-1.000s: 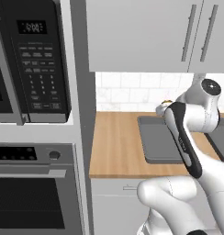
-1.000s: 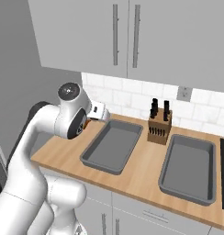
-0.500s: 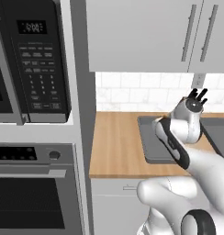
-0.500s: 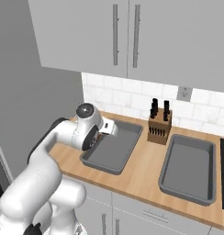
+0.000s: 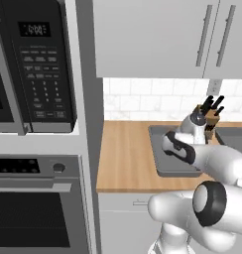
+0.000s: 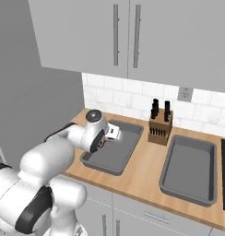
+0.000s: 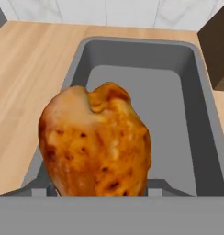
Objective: Place one garlic and one chicken drumstick in each tupperware on the nearby counter, to pack two identical lunches.
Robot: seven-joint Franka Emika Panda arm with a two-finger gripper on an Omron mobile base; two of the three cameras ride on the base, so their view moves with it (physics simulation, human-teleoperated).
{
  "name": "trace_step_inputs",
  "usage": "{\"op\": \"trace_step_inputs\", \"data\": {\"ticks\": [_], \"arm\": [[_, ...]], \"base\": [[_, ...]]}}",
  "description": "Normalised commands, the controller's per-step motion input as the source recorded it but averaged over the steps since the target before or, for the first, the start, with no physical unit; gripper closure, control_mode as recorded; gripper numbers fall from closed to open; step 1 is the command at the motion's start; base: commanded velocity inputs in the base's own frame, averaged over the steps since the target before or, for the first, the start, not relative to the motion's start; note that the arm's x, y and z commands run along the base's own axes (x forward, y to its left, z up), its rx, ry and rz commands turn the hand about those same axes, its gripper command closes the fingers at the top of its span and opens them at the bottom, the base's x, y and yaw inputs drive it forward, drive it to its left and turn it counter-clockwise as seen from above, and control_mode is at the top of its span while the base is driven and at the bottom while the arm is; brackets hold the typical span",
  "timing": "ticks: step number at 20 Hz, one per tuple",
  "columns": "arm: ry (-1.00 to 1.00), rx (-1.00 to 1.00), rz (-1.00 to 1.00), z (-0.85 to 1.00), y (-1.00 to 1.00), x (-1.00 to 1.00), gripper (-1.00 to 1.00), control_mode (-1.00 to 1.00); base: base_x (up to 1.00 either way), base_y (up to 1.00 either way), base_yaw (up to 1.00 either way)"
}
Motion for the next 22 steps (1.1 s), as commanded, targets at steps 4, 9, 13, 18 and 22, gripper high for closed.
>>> {"op": "trace_step_inputs", "data": {"ticks": [4,9,13,18,22], "arm": [[0.0,0.0,0.0,-0.22,-0.18,0.56,1.0,-1.0],[0.0,0.0,0.0,-0.34,-0.22,0.83,-1.0,-1.0],[0.0,0.0,0.0,0.03,-0.29,0.3,-1.0,-1.0],[-0.06,0.0,0.03,0.69,-0.02,-0.49,-1.0,-1.0],[-0.01,0.0,0.05,1.0,0.02,-0.6,-1.0,-1.0]], "base": [[0.0,0.0,0.0],[0.0,0.0,0.0],[0.0,0.0,0.0],[0.0,0.0,0.0],[0.0,0.0,0.0]]}}
